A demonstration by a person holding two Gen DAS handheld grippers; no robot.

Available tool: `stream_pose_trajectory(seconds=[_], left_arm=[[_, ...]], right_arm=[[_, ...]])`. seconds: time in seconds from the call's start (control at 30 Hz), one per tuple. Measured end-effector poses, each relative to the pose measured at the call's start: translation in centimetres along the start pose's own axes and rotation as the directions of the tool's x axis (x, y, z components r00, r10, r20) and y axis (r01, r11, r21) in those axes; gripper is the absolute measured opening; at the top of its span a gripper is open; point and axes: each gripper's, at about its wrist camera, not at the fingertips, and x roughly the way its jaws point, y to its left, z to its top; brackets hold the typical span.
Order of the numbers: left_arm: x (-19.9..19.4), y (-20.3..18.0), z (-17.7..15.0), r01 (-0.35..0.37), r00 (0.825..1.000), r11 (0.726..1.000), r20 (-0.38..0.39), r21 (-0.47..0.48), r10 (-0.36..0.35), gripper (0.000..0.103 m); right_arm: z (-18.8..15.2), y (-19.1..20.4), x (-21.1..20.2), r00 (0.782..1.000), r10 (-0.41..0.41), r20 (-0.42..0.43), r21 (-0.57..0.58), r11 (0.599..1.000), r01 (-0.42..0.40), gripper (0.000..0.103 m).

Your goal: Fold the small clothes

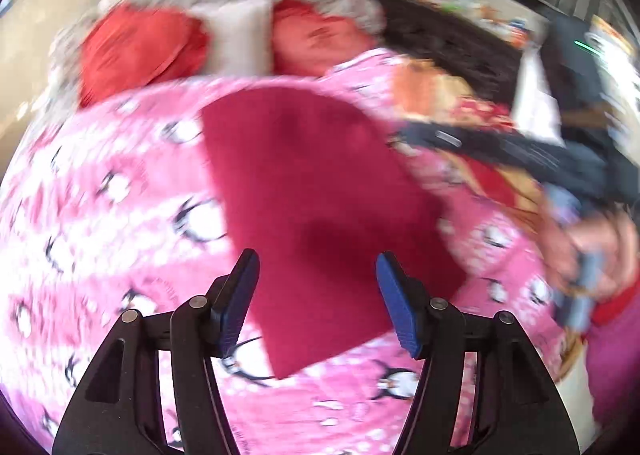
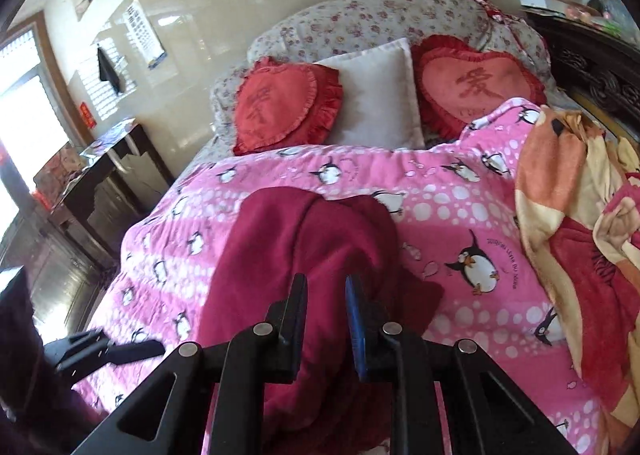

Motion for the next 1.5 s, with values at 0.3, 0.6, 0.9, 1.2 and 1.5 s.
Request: stream_pose_trajectory(seconds=[0.3, 0.6, 0.9, 1.2, 1.5], left_arm=[[4.8, -0.5, -3.4, -0.059, 0.995, 0.998, -0.083, 0.036, 0.062, 0.061], [2.9, -0.5, -0.7, -0.113, 0.993, 0.992, 0.042, 0.052, 0.111, 0.061], [5.3, 0.7, -0.2, -0.123, 0.992, 0.992, 0.000, -0.023, 0.123, 0.063], [5.9, 0.6, -0.5, -0.133, 0.991, 0.991, -0.006, -0.018, 0.133, 0.064], [5.9, 0.3, -0.6, -0.146, 0.989, 0.989, -0.003, -0.023, 0.146, 0.065]], right_arm=[[-8.3, -3.3, 2.7, 0.987, -0.086, -0.136, 0.077, 0.992, 0.098, 0.019], [-3.5, -2.3, -1.2, 0.990, -0.133, 0.044, 0.054, 0.990, 0.131, 0.031], [1.6, -2.5, 6.9, 0.979, -0.201, -0.035, 0.022, 0.979, 0.201, 0.028], [0.4, -2.9, 3.9, 0.978, -0.209, -0.011, 0.052, 0.977, 0.209, 0.027], [-6.1, -0.6, 1.7, 0.978, -0.188, -0.088, 0.020, 0.982, 0.190, 0.033]])
